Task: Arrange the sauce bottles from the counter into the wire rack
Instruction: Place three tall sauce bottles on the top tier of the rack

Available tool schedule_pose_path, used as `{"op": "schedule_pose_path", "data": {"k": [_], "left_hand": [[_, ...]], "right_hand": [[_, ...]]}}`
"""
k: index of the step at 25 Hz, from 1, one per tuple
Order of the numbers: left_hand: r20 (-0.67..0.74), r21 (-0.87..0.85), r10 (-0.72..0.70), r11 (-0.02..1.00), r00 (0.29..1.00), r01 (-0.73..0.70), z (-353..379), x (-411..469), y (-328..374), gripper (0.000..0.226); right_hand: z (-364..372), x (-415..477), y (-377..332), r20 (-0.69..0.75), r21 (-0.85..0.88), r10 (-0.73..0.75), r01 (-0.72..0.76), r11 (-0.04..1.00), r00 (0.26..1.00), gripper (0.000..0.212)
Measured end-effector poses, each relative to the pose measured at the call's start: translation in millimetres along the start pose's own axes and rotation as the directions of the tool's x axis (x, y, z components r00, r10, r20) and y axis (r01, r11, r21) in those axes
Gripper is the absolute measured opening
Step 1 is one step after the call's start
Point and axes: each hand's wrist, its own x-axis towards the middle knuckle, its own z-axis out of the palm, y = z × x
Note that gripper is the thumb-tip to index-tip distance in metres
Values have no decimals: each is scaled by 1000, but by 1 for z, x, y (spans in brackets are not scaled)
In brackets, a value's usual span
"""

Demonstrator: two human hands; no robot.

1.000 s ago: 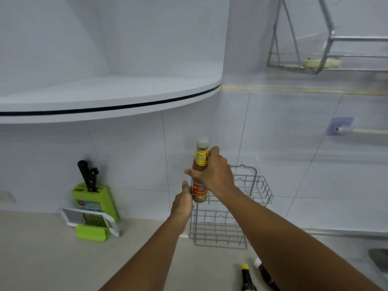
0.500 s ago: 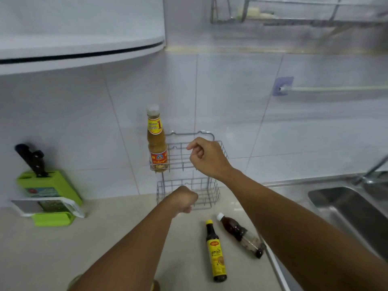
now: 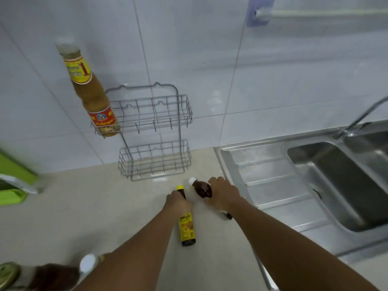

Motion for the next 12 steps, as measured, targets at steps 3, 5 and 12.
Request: {"op": "schedule_pose_path", "data": {"k": [3, 5, 12], "left_hand": [[-72, 58, 6, 998, 997, -1, 12, 8, -1, 47], [-66, 67, 16, 998, 998, -11, 13, 8, 1, 43], [-200, -20, 181, 982, 963, -189, -19, -27, 27, 13]], "right_hand": [[14, 5, 8, -21, -88, 26, -28, 996, 999, 61], [14, 7, 10, -35, -121, 10, -14, 992, 999, 57], [-31, -11, 6, -73, 241, -14, 32, 970, 997, 54]]}}
